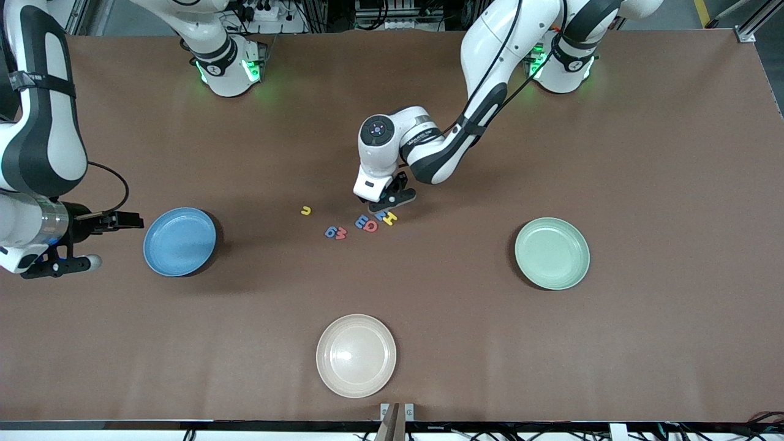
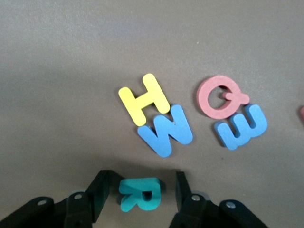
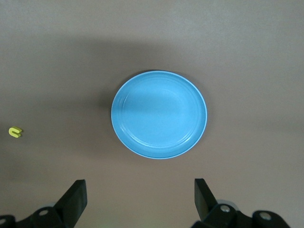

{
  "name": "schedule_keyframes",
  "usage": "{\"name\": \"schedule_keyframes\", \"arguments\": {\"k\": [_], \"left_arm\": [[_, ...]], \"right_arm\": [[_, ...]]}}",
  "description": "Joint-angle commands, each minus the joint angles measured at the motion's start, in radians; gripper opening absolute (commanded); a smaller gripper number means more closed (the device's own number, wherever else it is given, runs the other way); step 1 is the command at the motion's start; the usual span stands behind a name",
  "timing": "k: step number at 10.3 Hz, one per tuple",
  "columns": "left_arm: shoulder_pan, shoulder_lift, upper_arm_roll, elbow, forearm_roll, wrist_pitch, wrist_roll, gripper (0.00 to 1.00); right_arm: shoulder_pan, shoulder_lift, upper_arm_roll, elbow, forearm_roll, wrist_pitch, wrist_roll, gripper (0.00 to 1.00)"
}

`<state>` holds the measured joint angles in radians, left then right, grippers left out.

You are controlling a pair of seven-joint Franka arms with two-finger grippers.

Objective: Sort upper and lower case letters into plates
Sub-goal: 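Lower the left gripper and grasp the teal R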

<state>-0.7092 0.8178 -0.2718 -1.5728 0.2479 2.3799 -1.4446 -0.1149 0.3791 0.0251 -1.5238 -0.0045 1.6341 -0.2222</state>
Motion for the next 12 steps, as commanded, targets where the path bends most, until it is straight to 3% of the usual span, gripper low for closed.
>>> {"name": "schedule_keyframes", "arguments": {"k": [1, 6, 10, 12], "left_arm": [[-0.010, 0.014, 0.006, 0.011, 0.034, 0.008, -0.039, 0.60], [-0.009, 0.014, 0.006, 0.013, 0.036, 0.008, -0.031, 0.29], [0.042, -0.025, 0.003, 0.023, 0.030, -0.083, 0.018, 0.23], [0.095, -0.054, -0.015, 0.025, 0.016, -0.163, 0.094, 0.23]], "right_arm": [[-0.017, 0.007, 0.007, 0.013, -0.009, -0.011, -0.017, 1.00], [-0.016, 0.007, 0.007, 0.013, -0.006, -0.013, -0.016, 1.00], [0.012, 0.003, 0.016, 0.016, 0.023, -0.020, 0.004, 1.00], [0.072, 0.006, 0.015, 0.016, 0.095, 0.002, 0.111, 1.00]]}}
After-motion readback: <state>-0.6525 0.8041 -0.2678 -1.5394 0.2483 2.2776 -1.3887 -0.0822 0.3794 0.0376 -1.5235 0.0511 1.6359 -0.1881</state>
